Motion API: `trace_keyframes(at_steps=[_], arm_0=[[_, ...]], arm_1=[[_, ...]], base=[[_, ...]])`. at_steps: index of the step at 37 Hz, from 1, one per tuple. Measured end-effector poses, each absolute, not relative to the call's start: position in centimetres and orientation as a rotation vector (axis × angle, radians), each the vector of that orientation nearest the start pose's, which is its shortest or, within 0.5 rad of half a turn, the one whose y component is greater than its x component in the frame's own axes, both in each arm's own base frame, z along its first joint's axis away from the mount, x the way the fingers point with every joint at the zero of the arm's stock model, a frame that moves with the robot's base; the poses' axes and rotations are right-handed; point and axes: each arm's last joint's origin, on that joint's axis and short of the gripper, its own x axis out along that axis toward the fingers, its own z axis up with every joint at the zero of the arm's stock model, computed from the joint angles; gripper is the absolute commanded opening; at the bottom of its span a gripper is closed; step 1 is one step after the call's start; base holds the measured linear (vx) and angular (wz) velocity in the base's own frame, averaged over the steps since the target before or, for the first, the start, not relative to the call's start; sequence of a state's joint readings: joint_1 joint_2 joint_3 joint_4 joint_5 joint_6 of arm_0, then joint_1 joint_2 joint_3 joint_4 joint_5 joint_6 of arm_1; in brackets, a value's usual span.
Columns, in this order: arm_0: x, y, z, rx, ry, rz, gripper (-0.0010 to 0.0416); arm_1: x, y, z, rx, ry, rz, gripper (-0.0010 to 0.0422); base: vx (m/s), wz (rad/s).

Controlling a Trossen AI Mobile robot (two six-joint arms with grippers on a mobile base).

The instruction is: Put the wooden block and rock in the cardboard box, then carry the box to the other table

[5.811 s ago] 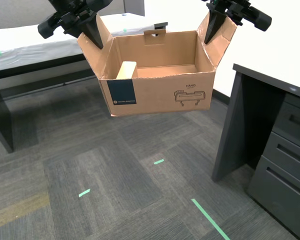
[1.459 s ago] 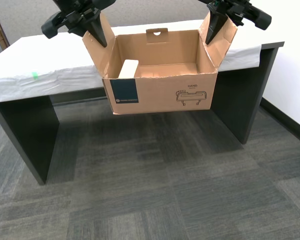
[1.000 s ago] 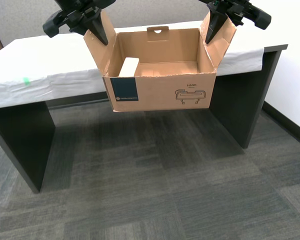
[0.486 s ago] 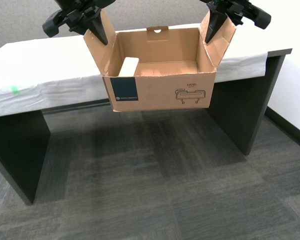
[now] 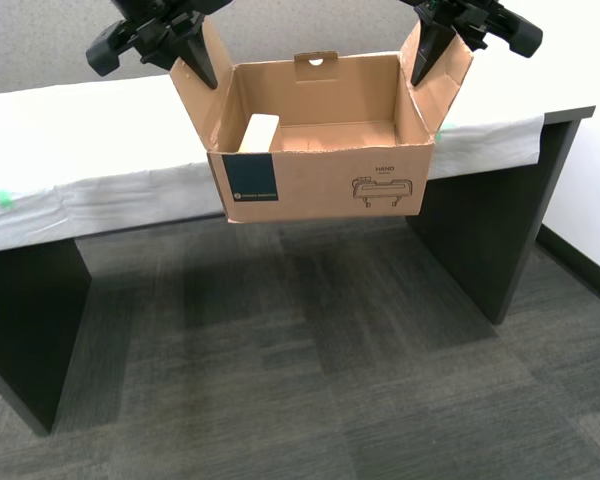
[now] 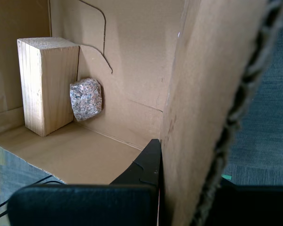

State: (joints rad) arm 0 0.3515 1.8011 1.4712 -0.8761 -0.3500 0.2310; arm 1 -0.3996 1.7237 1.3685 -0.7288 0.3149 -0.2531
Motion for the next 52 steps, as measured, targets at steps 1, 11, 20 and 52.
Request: trace_keyframes(at_steps=[1, 11, 20, 52], arm_0=[[34.0, 13.5, 24.9, 0.192, 1.294, 0.469, -0.0001], [33.7, 13.4, 24.8, 0.171, 1.317, 0.476, -0.0001], [33.7, 13.5, 24.8, 0.167, 1.318, 0.48, -0.0001], [33.3, 13.5, 24.7, 0.119, 1.338, 0.521, -0.0001]], arm_1=[[32.4, -14.7, 25.1, -0.171, 1.178, -0.498, 0.0], [32.2, -14.6, 24.9, -0.169, 1.194, -0.492, 0.0], [31.8, -14.4, 23.7, -0.167, 1.232, -0.482, 0.0], [30.6, -13.9, 22.1, -0.223, 1.304, -0.423, -0.0001]], base=[[0.134, -0.005], [0.14, -0.004], [0.158, -0.005], [0.196, 0.0]])
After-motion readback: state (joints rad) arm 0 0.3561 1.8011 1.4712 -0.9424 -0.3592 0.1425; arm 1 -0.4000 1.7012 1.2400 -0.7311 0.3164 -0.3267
